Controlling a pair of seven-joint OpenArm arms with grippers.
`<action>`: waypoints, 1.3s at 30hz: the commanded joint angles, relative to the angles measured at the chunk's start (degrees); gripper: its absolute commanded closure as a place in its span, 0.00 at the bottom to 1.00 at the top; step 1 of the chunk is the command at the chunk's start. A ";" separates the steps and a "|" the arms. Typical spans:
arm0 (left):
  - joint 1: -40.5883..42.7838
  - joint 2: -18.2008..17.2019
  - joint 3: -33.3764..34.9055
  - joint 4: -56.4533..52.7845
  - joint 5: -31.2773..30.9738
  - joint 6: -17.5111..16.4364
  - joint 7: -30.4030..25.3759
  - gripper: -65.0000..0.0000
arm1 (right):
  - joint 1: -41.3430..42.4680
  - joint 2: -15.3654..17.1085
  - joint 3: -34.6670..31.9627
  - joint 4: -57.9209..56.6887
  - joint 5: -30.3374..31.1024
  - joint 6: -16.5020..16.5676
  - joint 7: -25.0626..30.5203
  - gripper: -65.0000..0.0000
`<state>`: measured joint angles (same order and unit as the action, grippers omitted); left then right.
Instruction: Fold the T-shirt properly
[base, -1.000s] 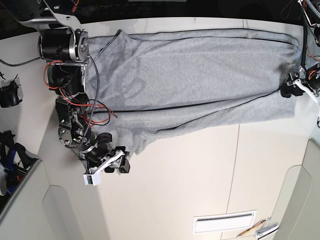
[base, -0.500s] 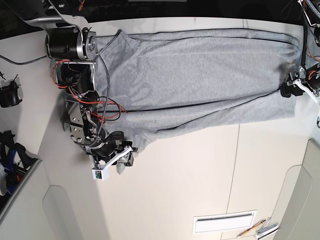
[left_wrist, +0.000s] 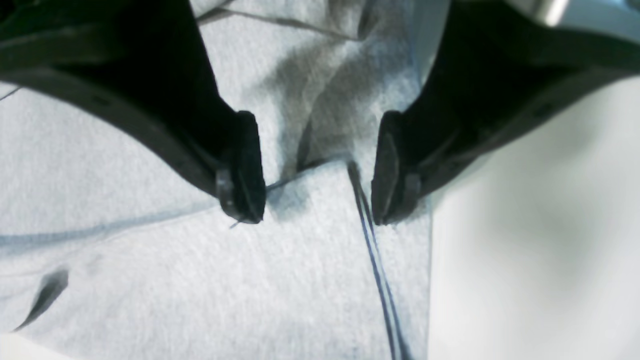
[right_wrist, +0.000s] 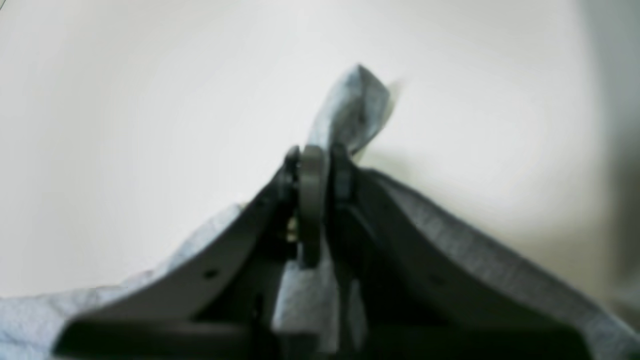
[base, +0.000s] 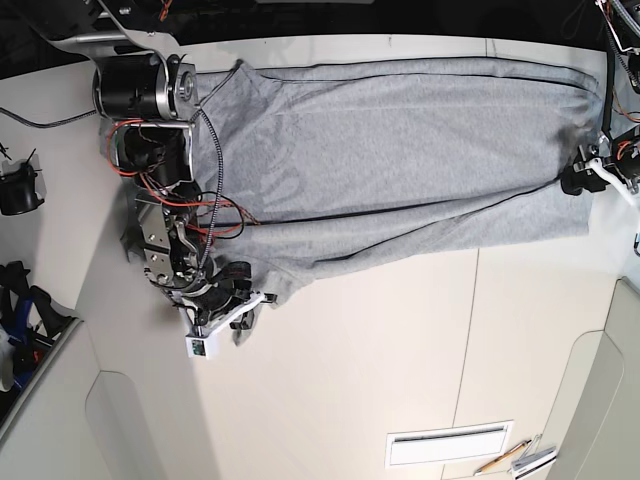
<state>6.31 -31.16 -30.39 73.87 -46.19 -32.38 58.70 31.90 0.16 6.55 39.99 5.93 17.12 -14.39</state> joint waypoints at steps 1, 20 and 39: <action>-0.42 -1.36 -0.42 0.79 -0.28 0.00 0.26 0.42 | 1.90 -0.02 -0.09 2.29 0.44 1.38 1.31 1.00; -0.39 -1.38 -0.42 0.79 -0.24 0.02 1.42 0.42 | -6.71 0.76 -0.04 29.66 5.81 5.22 -15.85 1.00; -0.42 -1.38 -0.42 0.76 1.29 0.02 1.57 0.42 | -30.16 4.92 0.70 56.54 9.29 6.27 -15.98 1.00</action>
<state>6.17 -31.29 -30.44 73.89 -45.50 -32.42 59.81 1.02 4.91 7.01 95.50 14.37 23.11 -31.75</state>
